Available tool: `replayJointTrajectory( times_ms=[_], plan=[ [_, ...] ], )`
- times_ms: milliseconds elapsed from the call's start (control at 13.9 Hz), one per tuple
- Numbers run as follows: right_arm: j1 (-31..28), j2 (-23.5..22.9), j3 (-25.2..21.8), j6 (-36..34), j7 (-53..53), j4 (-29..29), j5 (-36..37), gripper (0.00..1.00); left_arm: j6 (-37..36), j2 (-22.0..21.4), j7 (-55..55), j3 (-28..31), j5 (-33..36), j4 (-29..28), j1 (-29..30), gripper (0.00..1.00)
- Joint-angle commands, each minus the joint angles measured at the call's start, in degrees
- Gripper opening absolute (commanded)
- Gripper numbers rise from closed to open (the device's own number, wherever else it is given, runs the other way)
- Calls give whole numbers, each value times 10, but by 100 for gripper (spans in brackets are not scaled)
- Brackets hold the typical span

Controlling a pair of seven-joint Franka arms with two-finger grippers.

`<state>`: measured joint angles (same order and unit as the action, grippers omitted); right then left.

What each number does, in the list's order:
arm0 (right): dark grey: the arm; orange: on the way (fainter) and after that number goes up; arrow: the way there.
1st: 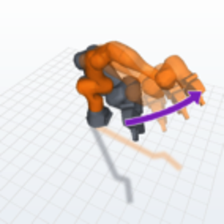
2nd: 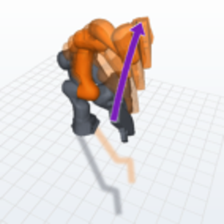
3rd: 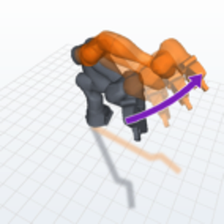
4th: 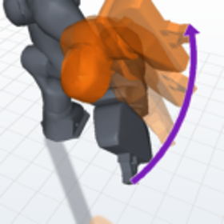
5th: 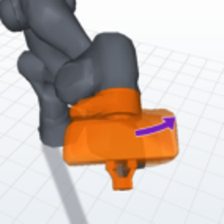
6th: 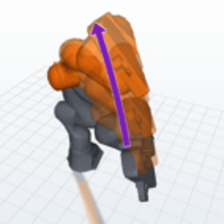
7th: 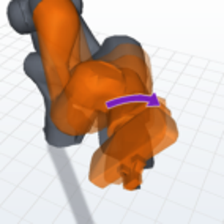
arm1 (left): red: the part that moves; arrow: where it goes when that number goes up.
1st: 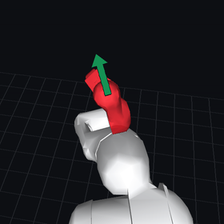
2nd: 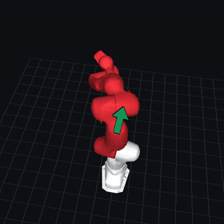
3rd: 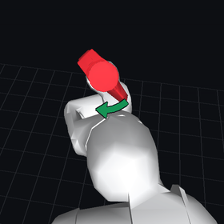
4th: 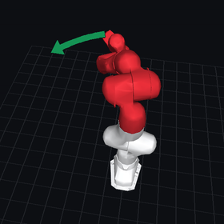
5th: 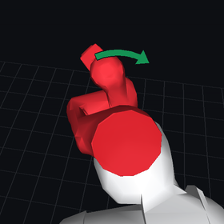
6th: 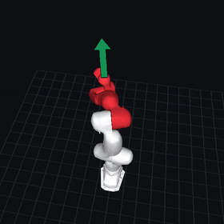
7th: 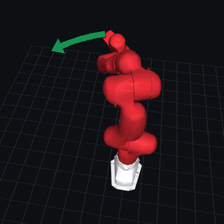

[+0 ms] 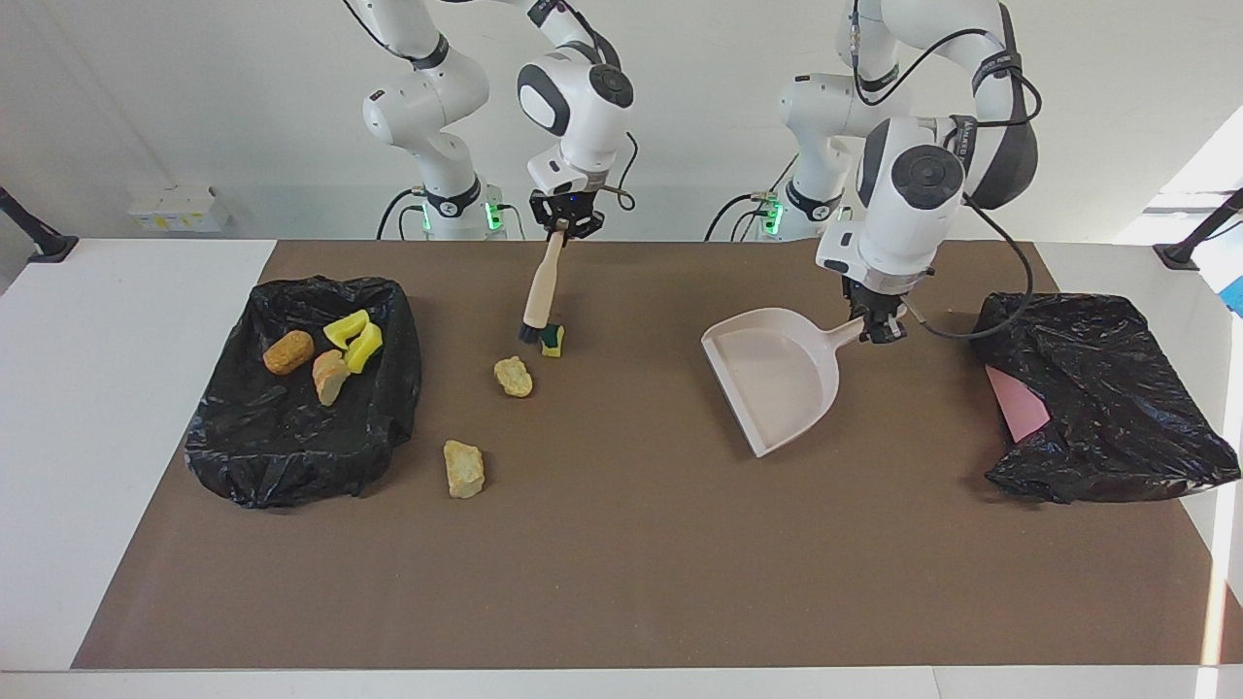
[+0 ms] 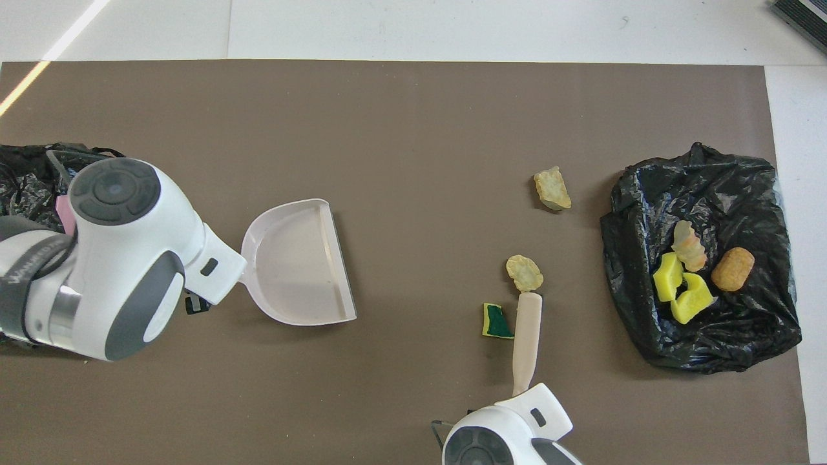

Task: Sweep and dump trash in bin

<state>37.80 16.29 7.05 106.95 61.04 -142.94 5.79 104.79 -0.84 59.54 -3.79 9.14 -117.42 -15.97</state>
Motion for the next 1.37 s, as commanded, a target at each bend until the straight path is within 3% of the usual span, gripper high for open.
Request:
replayJointTrajectory(
  times_ms=[0, 433, 649, 721, 1009, 1298],
  plan=[
    [-48, 7, 5, -5, -14, -19, 8, 0, 59, -32, 8, 4, 20, -63, -62, 0],
    [-70, -24, 6, 56, -2, -28, -43, 0, 115, -30, -78, 3, 19, -96, -117, 0],
    [-58, -87, 6, 139, 3, -22, -119, 0, 147, -31, -121, 3, 18, -115, -130, 0],
    [-40, -98, 6, 163, 0, -13, -140, 0, 148, -31, -130, 2, 18, -115, -130, 0],
    [-22, -139, 8, 150, -17, 68, -163, 0, 164, -32, -133, 2, 18, -125, -130, 0],
    [9, -161, 8, 150, -150, 116, -255, 0, 219, -24, -129, 2, 18, -141, -122, 0]
  ],
)
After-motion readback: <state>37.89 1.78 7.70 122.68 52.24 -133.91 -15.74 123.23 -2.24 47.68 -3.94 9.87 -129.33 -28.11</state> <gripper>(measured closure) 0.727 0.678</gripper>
